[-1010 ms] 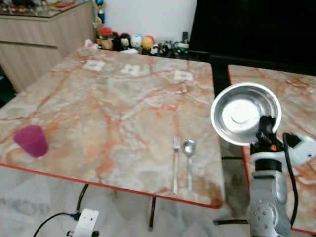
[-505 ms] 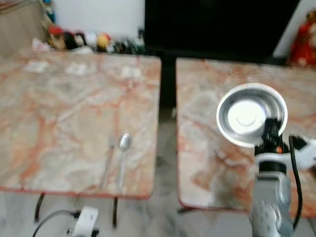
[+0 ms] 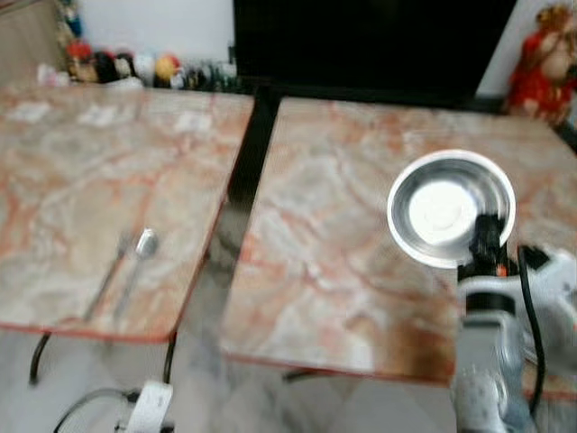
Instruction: Setting the table
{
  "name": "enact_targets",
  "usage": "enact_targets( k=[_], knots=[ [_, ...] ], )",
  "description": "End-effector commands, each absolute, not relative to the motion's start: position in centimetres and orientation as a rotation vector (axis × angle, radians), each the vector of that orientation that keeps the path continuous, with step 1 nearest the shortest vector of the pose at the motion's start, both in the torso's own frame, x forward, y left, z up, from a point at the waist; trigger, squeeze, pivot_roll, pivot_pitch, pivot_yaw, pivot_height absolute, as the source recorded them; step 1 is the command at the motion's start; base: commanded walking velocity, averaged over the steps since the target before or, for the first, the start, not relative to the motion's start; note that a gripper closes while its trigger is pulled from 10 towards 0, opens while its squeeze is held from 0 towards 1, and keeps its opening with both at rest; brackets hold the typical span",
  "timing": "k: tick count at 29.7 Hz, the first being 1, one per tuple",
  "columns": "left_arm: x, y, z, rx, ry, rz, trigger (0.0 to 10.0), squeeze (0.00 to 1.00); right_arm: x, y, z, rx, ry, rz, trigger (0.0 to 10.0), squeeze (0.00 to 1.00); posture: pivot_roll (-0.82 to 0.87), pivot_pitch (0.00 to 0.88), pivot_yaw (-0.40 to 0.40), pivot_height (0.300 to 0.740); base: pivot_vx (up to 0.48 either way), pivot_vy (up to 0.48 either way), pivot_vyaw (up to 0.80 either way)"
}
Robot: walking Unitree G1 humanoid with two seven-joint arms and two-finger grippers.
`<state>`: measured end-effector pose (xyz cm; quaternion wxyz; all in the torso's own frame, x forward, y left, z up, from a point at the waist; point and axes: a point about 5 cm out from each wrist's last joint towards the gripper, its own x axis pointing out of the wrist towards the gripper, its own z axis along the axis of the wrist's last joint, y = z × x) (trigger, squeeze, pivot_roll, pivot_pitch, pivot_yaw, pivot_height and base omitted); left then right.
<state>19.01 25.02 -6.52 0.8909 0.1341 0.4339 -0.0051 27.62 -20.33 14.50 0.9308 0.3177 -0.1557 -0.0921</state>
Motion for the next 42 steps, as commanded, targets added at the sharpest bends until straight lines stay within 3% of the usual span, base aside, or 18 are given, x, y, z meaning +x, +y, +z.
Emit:
enact_targets(
  k=[1, 15, 18, 21, 34, 42],
  knots=[
    [18.8, 24.6, -6.8, 0.266, 0.912, -0.014, 10.0, 0.0, 27.2, -21.1, 14.5, 0.645, -0.325, -0.224, 10.0, 0.0, 0.05, 0.004, -0.009, 0.74, 0.0, -0.274, 0.0],
    [18.7, 23.6, -7.1, 0.262, 0.918, -0.025, 10.0, 0.0, 24.8, -25.2, 15.7, 0.543, -0.309, -0.428, 10.0, 0.0, 0.03, 0.005, -0.002, 0.74, 0.0, 0.0, 0.0],
    [18.8, 23.6, -7.1, 0.262, 0.918, -0.027, 10.0, 0.0, 24.6, -26.9, 13.5, 0.446, -0.01, -0.517, 10.0, 0.0, 0.03, 0.006, -0.001, 0.74, 0.0, 0.0, 0.0],
    [18.9, 23.6, -7.0, 0.259, 0.914, -0.025, 10.0, 0.0, 24.5, -27.8, 14.1, 0.497, -0.024, -0.538, 10.0, 0.0, 0.03, 0.004, 0.0, 0.74, 0.0, 0.0, 0.0],
    [19.0, 23.6, -7.0, 0.254, 0.913, -0.019, 10.0, 0.0, 25.2, -27.3, 14.8, 0.722, 0.079, -0.576, 10.0, 0.0, 0.03, 0.0, -0.001, 0.74, 0.0, 0.0, 0.0],
    [19.0, 23.7, -7.0, 0.261, 0.916, -0.026, 10.0, 0.0, 24.0, -26.9, 13.6, 0.701, 0.199, -0.604, 10.0, 0.0, 0.03, 0.0, 0.004, 0.74, 0.0, 0.0, 0.0]
  ],
)
